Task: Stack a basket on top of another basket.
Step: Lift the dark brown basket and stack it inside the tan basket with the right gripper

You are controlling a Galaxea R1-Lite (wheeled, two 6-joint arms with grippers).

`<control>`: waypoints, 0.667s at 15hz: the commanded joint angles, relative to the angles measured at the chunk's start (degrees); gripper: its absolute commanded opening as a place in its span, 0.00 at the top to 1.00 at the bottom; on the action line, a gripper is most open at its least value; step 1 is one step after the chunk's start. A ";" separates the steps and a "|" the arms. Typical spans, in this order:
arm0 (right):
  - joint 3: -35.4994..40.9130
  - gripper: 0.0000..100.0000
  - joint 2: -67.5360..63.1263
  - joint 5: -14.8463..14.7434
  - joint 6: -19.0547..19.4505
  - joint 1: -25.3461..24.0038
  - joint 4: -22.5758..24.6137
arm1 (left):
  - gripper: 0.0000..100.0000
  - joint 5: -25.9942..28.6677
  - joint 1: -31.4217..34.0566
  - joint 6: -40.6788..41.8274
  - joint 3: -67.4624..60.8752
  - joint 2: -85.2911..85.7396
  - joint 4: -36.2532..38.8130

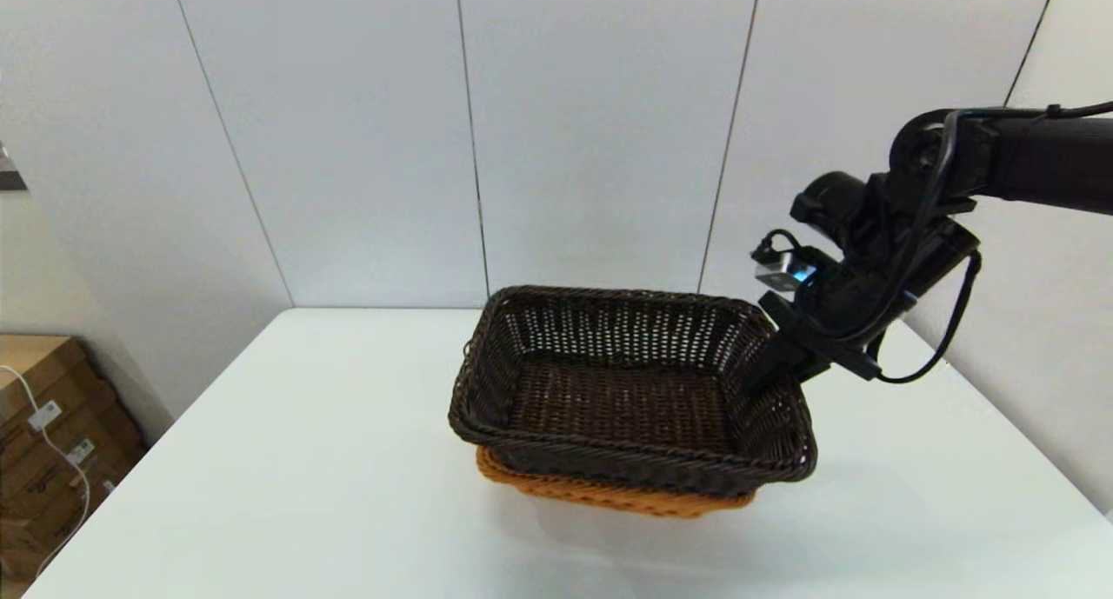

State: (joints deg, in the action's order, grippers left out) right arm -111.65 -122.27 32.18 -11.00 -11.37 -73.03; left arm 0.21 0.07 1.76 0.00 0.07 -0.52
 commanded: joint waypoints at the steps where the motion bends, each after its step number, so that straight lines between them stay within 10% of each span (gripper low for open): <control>1: -0.14 1.00 -2.01 0.69 0.19 -0.67 1.93 | 0.00 -0.03 0.01 0.00 -0.09 -0.07 0.00; 10: -0.14 1.00 -3.32 2.89 0.01 0.39 5.18 | 0.00 -0.03 0.01 0.00 -0.09 -0.07 0.00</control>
State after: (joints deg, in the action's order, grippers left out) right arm -111.80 -125.00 34.84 -11.00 -10.97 -67.47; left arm 0.18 0.07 1.76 0.00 0.07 -0.52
